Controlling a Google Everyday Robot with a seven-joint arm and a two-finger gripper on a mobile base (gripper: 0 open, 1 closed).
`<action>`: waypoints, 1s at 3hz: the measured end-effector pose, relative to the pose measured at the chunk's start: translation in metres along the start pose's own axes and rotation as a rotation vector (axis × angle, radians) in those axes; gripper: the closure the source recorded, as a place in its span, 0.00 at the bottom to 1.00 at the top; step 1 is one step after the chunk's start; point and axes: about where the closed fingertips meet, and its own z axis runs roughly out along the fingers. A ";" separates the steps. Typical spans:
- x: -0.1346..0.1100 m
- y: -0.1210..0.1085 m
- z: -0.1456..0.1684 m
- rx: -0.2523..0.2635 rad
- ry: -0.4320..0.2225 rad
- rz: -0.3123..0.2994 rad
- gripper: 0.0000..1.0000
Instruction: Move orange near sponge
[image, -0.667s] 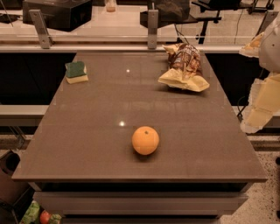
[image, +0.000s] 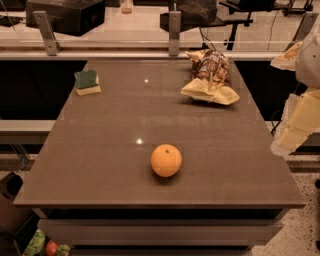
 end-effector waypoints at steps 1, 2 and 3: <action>-0.003 0.011 0.015 -0.035 -0.107 0.033 0.00; -0.013 0.024 0.032 -0.067 -0.224 0.068 0.00; -0.029 0.036 0.052 -0.090 -0.344 0.103 0.00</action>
Offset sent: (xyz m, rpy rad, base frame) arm -0.0122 0.0441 -0.0541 0.4116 0.0276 0.0328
